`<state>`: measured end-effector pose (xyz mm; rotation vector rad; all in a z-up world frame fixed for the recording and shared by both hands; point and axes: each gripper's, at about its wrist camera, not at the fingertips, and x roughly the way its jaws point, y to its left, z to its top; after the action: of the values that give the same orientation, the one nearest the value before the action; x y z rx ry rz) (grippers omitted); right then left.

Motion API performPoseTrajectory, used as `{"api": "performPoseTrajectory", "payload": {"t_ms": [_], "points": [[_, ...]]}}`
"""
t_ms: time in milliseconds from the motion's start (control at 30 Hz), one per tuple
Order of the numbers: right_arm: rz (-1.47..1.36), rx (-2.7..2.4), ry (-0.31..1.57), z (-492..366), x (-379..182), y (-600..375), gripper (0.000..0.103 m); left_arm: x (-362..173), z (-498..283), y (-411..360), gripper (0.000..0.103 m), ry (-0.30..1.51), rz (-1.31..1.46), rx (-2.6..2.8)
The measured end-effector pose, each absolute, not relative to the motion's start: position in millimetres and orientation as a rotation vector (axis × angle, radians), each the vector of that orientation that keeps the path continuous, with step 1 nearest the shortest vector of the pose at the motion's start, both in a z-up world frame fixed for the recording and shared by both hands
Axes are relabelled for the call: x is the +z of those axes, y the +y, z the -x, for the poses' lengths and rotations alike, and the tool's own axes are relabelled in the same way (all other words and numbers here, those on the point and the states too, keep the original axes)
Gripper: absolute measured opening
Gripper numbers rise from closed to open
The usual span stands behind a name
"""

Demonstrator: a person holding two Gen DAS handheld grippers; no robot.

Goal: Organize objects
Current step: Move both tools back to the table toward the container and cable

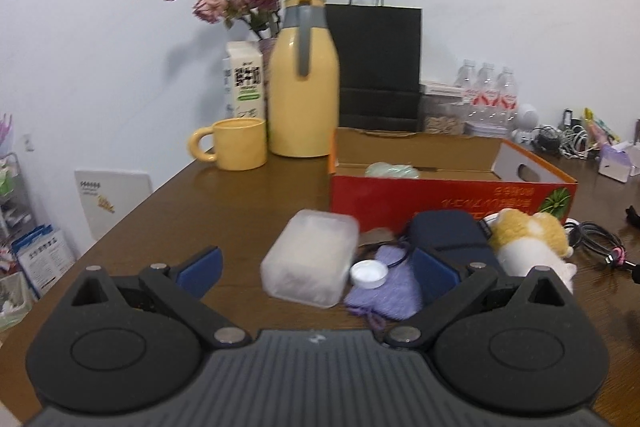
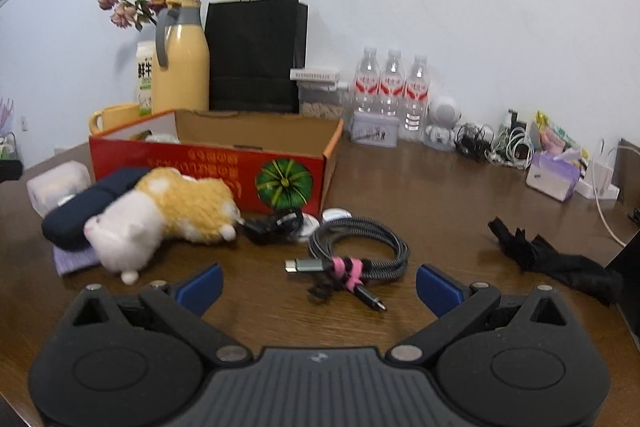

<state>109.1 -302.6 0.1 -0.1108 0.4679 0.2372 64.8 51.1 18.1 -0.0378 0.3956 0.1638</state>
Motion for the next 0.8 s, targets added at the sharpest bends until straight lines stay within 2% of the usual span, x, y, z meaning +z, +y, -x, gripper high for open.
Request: {"api": "performPoseTrajectory", "payload": {"t_ms": [333, 567, 800], "points": [[0.066, 0.255, 0.607, -185, 6, -310, 0.103, 27, -59, 52, 0.103, 0.393, 0.047, 0.205], [0.083, 0.242, 0.737, -233, -15, -306, 0.103, 28, -60, 53, 0.103, 0.404, 0.048, 0.227], [0.071, 0.244, 0.727, -236, -22, -307, 0.103, 23, -66, 55, 0.103, 0.429, 0.054, 0.246]]}}
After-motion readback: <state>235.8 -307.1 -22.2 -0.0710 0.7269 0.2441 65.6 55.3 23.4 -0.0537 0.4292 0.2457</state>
